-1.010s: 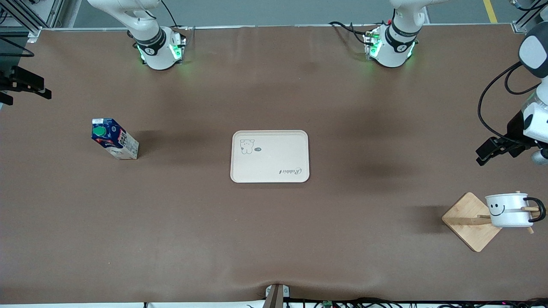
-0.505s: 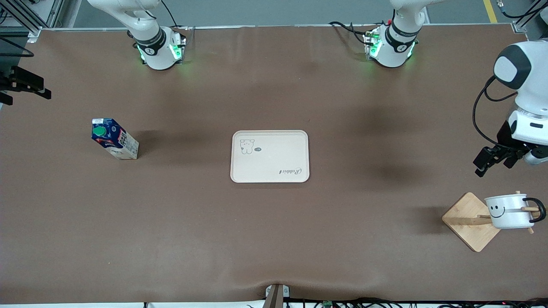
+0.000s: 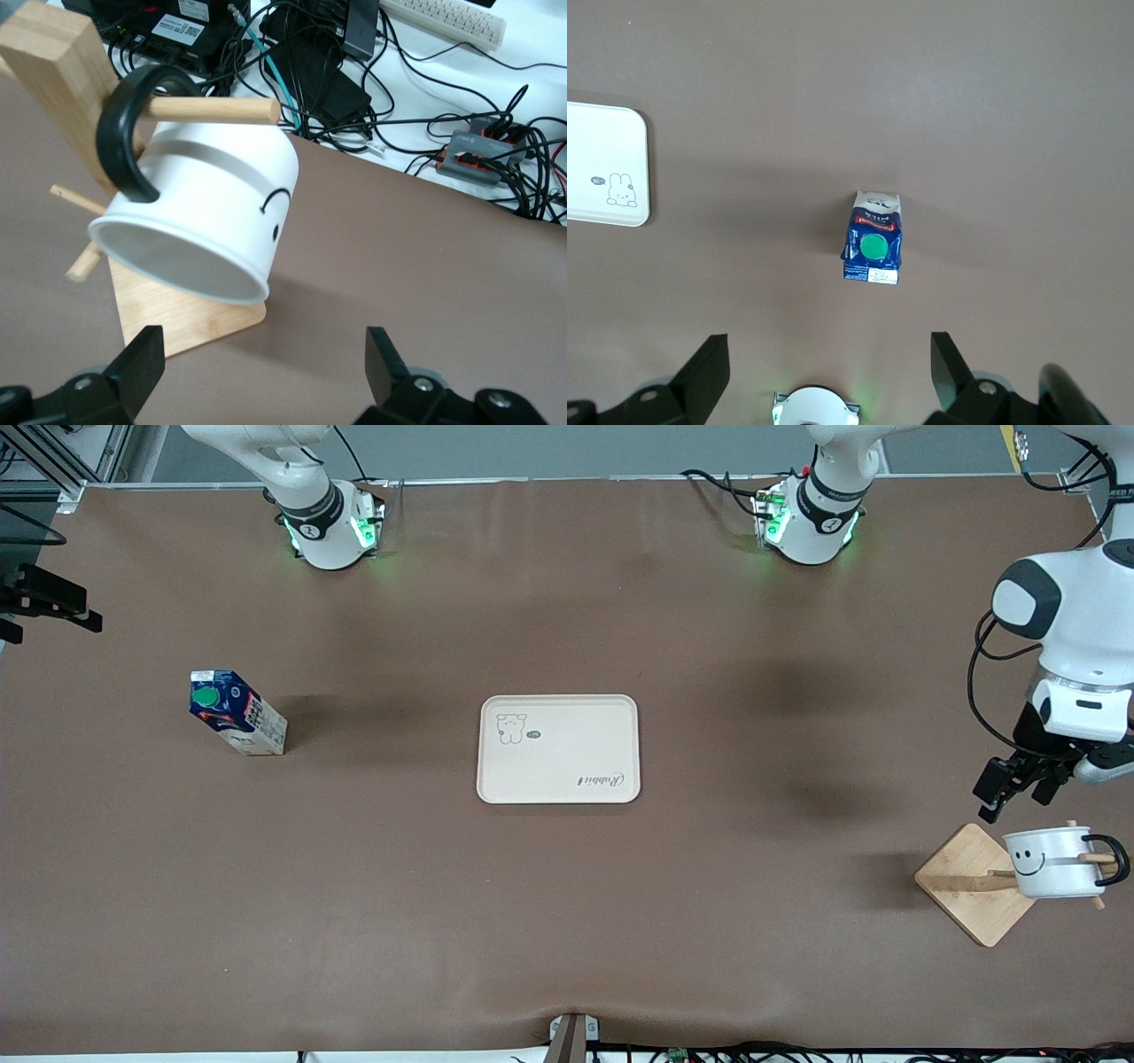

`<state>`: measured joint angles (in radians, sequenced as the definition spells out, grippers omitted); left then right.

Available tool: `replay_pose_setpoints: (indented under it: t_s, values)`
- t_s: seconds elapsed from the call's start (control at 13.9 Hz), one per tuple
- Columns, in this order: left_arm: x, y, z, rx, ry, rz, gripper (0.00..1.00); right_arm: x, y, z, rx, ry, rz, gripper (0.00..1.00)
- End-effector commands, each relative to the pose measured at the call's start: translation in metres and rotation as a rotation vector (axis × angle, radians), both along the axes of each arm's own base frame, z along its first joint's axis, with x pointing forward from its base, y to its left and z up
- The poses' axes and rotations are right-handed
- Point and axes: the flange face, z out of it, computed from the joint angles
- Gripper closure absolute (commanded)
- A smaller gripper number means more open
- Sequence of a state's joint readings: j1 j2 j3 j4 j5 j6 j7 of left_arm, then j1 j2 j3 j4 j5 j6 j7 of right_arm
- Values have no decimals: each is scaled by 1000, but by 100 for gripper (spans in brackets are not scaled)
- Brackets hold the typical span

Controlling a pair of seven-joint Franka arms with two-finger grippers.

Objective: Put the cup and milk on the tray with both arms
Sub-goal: 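Grasp the white mug rim with the left gripper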

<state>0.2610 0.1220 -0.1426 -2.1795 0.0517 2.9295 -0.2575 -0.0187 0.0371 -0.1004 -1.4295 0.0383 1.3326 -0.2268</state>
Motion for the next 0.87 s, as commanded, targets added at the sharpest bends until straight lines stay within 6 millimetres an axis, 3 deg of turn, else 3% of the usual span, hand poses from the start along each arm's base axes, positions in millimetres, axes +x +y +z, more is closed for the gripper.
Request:
replay_pose_setpoints:
  t_s: [0.0, 0.14, 0.43, 0.79]
  values:
    - [11, 0, 3, -11, -47, 4, 0, 4, -5, -5, -5, 5, -21, 0]
    - [20, -3, 5, -15, -74, 0, 0, 19, -6, -16, -9, -16, -13, 0]
    - [30, -2, -9, -17, -109, -3, 3, 25, -7, -24, -13, -8, -12, 0]
    - [41, -3, -11, -11, -124, -18, 29, 37, -14, -47, -19, 31, -22, 0]
